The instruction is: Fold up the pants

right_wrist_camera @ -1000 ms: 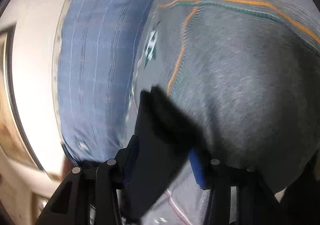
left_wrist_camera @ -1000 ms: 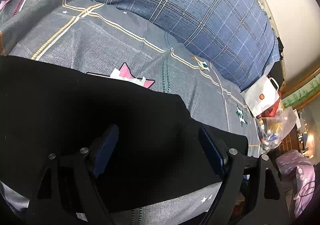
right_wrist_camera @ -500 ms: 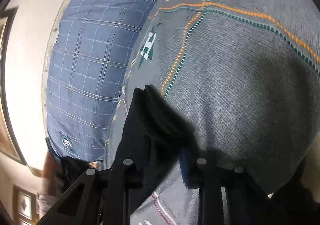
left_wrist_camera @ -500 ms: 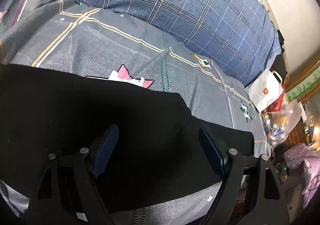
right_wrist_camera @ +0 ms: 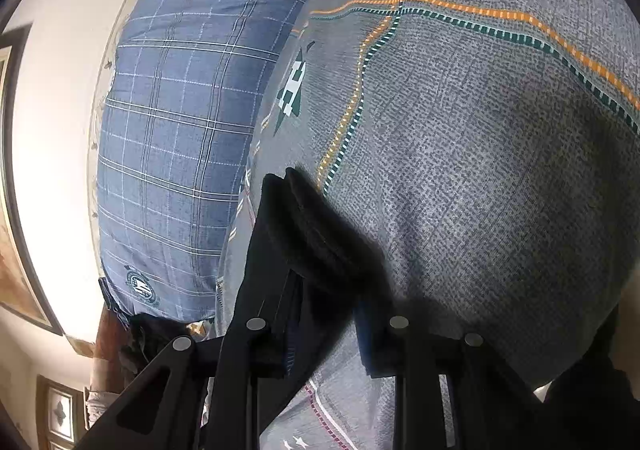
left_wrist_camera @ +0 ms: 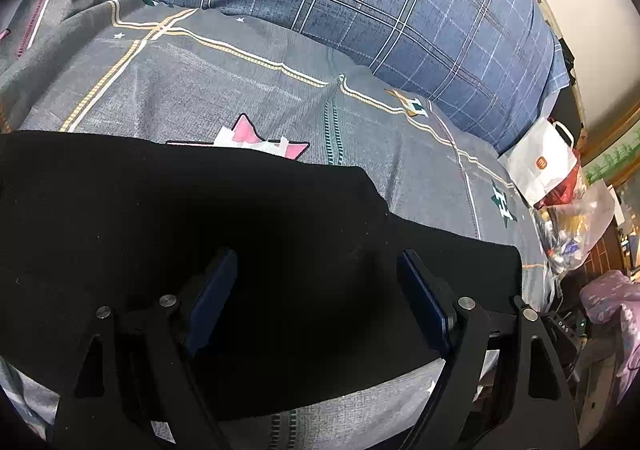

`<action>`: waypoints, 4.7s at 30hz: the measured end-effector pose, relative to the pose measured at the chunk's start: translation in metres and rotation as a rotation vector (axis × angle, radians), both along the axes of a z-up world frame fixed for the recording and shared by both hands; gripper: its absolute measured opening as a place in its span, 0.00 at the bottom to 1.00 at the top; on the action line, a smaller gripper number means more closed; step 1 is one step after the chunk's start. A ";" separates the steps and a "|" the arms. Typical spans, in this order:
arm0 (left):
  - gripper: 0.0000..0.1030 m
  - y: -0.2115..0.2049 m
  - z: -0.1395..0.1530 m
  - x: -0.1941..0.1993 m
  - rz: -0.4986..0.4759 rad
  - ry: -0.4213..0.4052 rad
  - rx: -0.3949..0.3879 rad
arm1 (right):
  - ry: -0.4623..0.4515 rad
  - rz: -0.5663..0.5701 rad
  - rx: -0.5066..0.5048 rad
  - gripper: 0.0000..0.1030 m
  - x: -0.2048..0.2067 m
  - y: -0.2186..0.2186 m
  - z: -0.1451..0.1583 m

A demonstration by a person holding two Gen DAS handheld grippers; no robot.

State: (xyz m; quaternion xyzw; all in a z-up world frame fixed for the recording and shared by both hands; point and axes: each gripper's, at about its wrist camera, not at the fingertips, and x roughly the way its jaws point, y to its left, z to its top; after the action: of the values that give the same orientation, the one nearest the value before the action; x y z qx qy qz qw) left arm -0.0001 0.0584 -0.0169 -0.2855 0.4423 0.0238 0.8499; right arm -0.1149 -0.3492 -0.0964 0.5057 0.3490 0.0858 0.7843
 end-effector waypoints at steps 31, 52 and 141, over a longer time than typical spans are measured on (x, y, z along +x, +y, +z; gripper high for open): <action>0.80 -0.002 0.000 0.000 0.004 -0.010 0.007 | 0.028 -0.052 -0.063 0.20 -0.001 0.012 0.008; 0.81 -0.003 -0.001 -0.004 0.040 -0.048 -0.011 | 0.043 -0.074 -0.075 0.14 -0.003 0.013 0.009; 0.84 0.027 0.025 -0.016 -0.040 -0.298 -0.445 | -0.516 0.901 -0.571 0.19 -0.063 0.285 0.065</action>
State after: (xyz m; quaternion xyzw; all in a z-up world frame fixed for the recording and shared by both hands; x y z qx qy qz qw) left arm -0.0157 0.0853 0.0079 -0.4570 0.3122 -0.1331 0.8222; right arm -0.1782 -0.0644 -0.0313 0.0394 0.3366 0.4335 0.8350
